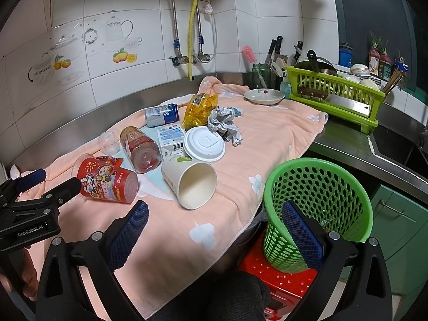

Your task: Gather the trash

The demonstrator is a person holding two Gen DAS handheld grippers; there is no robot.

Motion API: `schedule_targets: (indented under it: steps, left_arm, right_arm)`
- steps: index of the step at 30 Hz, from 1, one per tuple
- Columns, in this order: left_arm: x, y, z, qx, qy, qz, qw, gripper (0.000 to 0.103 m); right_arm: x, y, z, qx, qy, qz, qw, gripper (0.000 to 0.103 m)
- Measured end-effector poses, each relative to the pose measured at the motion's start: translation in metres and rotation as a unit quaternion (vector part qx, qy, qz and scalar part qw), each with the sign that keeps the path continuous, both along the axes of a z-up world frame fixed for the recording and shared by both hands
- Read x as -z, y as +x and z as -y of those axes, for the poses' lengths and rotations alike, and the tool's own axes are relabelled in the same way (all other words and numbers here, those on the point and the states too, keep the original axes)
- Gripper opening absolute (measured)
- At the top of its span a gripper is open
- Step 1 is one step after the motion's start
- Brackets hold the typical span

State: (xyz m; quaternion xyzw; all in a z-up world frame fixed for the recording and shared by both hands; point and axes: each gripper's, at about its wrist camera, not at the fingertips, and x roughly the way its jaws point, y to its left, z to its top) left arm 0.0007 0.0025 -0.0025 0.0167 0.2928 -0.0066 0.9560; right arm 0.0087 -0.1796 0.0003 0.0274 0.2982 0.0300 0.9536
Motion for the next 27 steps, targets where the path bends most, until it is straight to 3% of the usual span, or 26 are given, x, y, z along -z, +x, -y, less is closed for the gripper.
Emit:
schedule_targets:
  steps: [27]
  left_arm:
    - [0.0013,0.0069,-0.0062,-0.007,-0.002,-0.007,0.9999,0.098]
  right_arm:
    - [0.0084,0.0088,-0.0004,-0.006,-0.002,-0.009,1.000,0.097]
